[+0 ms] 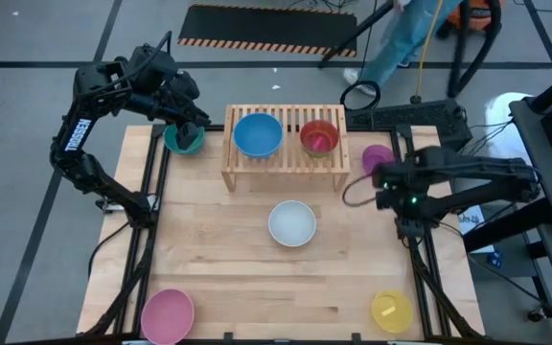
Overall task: Place and stack bowls onto a shelf
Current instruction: Stack the yellow bowl on top of the red bowl on the shelf
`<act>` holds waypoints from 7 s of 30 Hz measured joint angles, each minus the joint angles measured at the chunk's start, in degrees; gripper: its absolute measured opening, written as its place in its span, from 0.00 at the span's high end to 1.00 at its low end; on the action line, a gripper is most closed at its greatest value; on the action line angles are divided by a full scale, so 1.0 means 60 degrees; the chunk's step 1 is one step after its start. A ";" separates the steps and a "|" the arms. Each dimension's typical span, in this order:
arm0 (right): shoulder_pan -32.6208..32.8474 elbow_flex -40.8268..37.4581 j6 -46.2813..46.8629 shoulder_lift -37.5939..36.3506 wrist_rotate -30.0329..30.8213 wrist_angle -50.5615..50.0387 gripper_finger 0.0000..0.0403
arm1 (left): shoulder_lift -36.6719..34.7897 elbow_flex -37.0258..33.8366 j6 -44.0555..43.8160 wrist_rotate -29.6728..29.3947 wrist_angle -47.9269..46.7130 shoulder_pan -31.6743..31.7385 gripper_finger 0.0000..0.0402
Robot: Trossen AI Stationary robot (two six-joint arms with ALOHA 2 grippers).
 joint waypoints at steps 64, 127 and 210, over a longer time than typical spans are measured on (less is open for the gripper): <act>0.7648 -0.2988 0.3132 0.3289 0.2860 0.8696 0.77 | 0.0000 0.0002 -0.0427 0.0000 0.0000 -0.2384 0.82; 0.5137 -0.2244 0.3380 0.1640 0.4117 0.7188 1.00 | 0.0000 0.0000 -0.0834 -0.0004 0.0000 -0.2565 0.82; -0.6884 1.0052 -0.6974 0.7648 0.4589 0.0962 1.00 | 0.0000 0.0003 -0.0638 -0.0011 0.0000 -0.2554 0.82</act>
